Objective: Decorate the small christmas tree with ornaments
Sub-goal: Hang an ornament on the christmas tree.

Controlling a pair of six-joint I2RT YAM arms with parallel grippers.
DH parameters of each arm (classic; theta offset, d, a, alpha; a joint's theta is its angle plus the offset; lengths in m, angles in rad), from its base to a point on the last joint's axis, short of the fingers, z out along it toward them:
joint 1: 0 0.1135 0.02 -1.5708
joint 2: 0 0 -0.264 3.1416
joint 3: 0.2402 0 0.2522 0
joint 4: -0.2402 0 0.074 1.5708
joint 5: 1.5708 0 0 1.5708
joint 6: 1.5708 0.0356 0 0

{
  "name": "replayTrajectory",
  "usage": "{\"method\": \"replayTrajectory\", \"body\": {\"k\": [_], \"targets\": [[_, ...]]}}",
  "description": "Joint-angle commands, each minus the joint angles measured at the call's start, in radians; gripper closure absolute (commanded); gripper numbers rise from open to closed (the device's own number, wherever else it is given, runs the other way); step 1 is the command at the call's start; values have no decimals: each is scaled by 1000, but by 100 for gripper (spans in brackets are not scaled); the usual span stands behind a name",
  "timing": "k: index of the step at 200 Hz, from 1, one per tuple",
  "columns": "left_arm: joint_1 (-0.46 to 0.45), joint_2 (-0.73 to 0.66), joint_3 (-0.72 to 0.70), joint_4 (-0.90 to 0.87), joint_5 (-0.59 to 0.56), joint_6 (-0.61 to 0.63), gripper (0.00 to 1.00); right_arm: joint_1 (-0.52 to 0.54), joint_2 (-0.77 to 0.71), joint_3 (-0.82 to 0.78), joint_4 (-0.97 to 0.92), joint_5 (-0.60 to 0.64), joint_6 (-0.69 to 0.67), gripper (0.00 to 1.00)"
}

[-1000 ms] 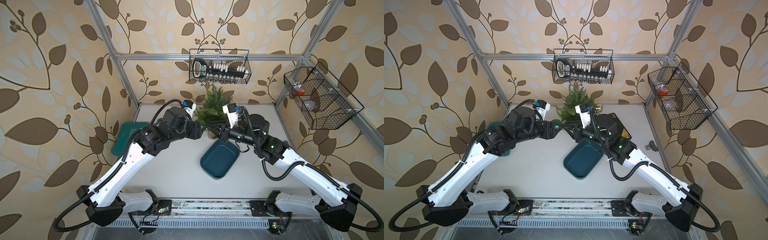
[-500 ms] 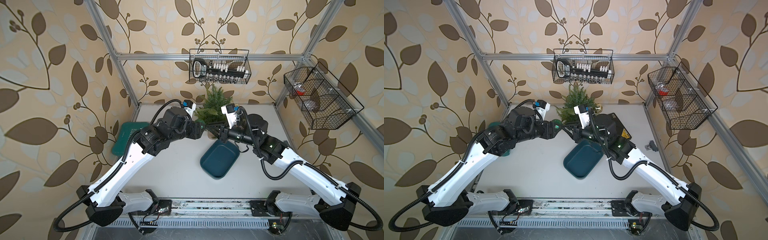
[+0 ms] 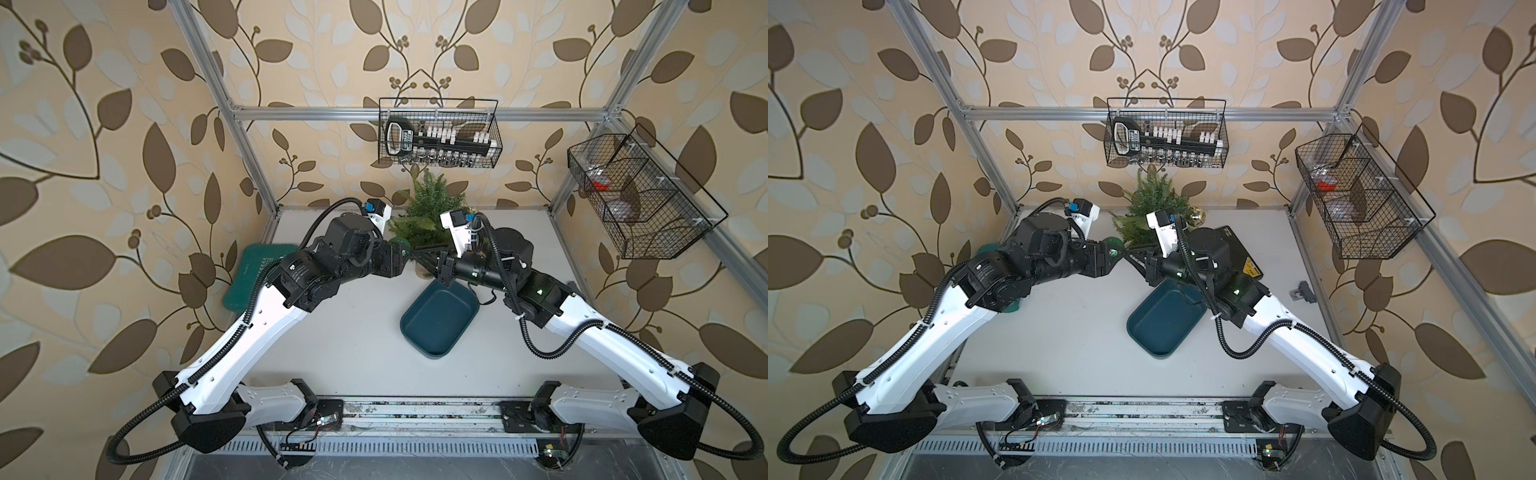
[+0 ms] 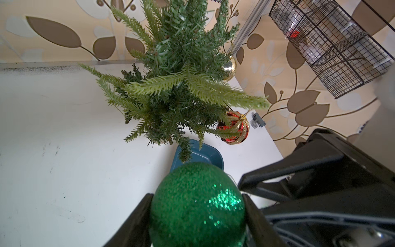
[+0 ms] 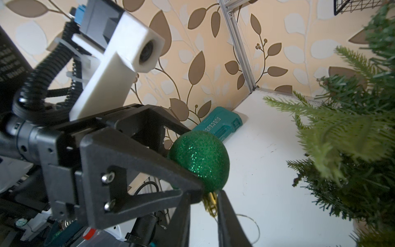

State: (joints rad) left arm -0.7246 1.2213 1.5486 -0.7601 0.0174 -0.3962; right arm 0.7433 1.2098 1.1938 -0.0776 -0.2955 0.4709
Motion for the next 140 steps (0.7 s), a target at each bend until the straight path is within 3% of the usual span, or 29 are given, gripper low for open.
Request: {"method": "replayTrajectory", "body": {"k": [1, 52, 140], "targets": [[7, -31, -1, 38, 3, -9, 45, -2, 6, 10, 10, 1, -5, 80], [7, -43, -10, 39, -4, -12, 45, -6, 14, 8, 15, 30, -6, 96], [22, -40, -16, 53, -4, -15, 45, -22, -35, -5, 63, 68, -8, 100]]}}
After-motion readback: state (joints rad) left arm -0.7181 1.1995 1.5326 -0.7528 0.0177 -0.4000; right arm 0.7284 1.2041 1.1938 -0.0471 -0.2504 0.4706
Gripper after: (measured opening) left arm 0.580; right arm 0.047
